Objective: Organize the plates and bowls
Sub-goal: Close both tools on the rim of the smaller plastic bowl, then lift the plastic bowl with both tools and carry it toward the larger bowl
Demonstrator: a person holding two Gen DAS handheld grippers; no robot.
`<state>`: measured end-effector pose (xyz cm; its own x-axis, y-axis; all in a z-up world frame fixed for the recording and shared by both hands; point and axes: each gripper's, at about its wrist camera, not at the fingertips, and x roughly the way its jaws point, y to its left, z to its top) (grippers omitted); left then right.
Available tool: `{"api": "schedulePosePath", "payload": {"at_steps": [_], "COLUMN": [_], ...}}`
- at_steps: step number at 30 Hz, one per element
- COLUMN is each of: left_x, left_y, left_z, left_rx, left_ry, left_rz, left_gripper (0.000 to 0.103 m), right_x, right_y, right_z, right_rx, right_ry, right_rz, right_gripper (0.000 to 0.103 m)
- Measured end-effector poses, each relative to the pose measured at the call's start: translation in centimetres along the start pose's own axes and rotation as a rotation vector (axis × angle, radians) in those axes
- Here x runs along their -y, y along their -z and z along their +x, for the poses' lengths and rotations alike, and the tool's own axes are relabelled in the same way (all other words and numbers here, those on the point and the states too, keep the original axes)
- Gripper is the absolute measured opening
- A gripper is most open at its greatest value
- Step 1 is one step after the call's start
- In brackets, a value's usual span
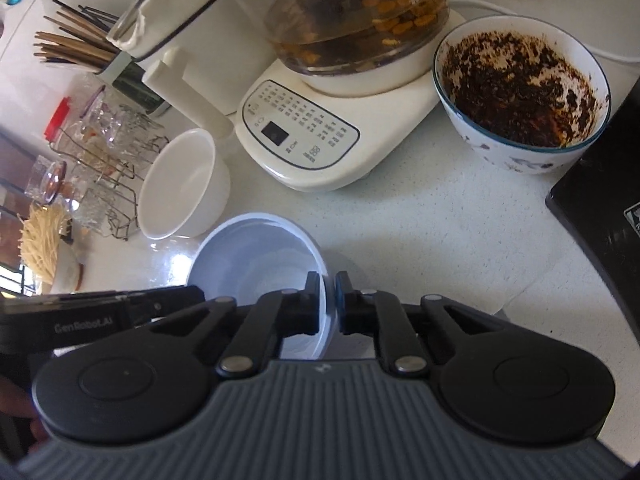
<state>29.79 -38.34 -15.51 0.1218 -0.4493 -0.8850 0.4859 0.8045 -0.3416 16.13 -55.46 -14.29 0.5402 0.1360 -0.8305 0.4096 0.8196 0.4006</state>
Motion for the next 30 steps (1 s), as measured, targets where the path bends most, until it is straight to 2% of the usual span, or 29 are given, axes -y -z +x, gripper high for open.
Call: {"api": "schedulePosePath", "payload": {"at_steps": [8,24,30], "left_x": [0.6,-1.4,-2.0], "left_y": [-0.5,0.8,1.1], "left_z": [-2.0,-6.9,-8.0], "left_rx": [0.047,0.162,0.186], "left_ry": [0.002,-0.022,-0.035], "left_rz": [-0.015,-0.133,-0.147], "left_gripper": [0.006,0.006,0.006], "right_x": [0.4,-2.5,-3.6], "right_y": [-0.7,-2.1,-2.3], "right_z": [-1.7,-3.0,-2.9], "right_rx": [0.009,0.001,-0.004], "right_ry": [-0.047,-0.146,-0.163], "right_rz": [0.044,-0.041,-0.069], "right_gripper": [0.010,0.010,0.009]}}
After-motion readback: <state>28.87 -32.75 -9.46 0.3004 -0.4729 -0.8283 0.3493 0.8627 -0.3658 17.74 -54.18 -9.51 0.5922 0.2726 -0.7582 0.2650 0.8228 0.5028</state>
